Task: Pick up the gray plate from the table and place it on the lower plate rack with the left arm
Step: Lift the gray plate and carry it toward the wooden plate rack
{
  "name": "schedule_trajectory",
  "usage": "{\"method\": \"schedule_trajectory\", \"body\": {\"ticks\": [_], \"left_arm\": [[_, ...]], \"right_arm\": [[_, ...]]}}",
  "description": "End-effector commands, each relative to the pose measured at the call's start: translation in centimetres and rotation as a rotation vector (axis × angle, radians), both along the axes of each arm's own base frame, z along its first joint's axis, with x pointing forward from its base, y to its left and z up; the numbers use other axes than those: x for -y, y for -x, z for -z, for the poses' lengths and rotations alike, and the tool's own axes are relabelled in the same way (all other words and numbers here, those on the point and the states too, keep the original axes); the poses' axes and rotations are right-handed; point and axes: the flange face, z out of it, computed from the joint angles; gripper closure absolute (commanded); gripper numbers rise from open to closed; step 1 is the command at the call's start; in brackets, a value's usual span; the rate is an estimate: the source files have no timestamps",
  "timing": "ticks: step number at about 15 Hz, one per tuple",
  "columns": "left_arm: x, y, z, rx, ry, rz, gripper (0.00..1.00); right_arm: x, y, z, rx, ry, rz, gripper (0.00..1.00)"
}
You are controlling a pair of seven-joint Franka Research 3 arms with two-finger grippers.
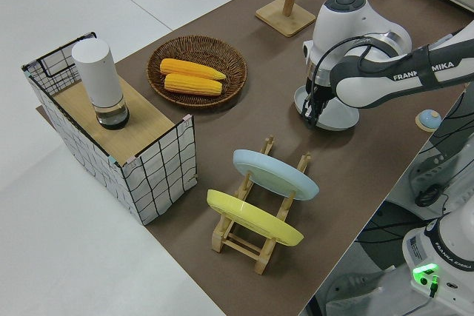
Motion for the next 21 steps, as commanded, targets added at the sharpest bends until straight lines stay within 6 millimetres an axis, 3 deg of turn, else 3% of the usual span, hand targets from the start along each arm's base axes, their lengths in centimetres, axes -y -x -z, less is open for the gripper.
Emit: {"method": "schedule_trajectory", "body": {"ticks": [1,7,10,14,21], "left_arm": [[-0.3,-2.3,-6.9,-0.015,0.015,0.001,1.00],[-0.8,-3.9,-17.0,-0.052,0.021,0.006,1.00],[-0.8,-4.1,-20.0,-0.064,0.020,-0.002,1.00],[-0.9,-4.0,-19.9,-0.100,-0.082,0.032,1.00],[0.7,-4.4,-17.3,-0.219,-0.552,0.054,1.00]], "right_arm": [[0.2,0.2,-0.4,0.000,0.008,0.014,0.017],[0.2,0.2,-0.4,0.000,0.008,0.014,0.017],[0.2,0.2,-0.4,0.000,0.008,0.014,0.017],[0.3,0.2,-0.4,0.000,0.008,0.016,0.017],[0.2,0.2,-0.4,0.000,0.008,0.014,0.017]]}}
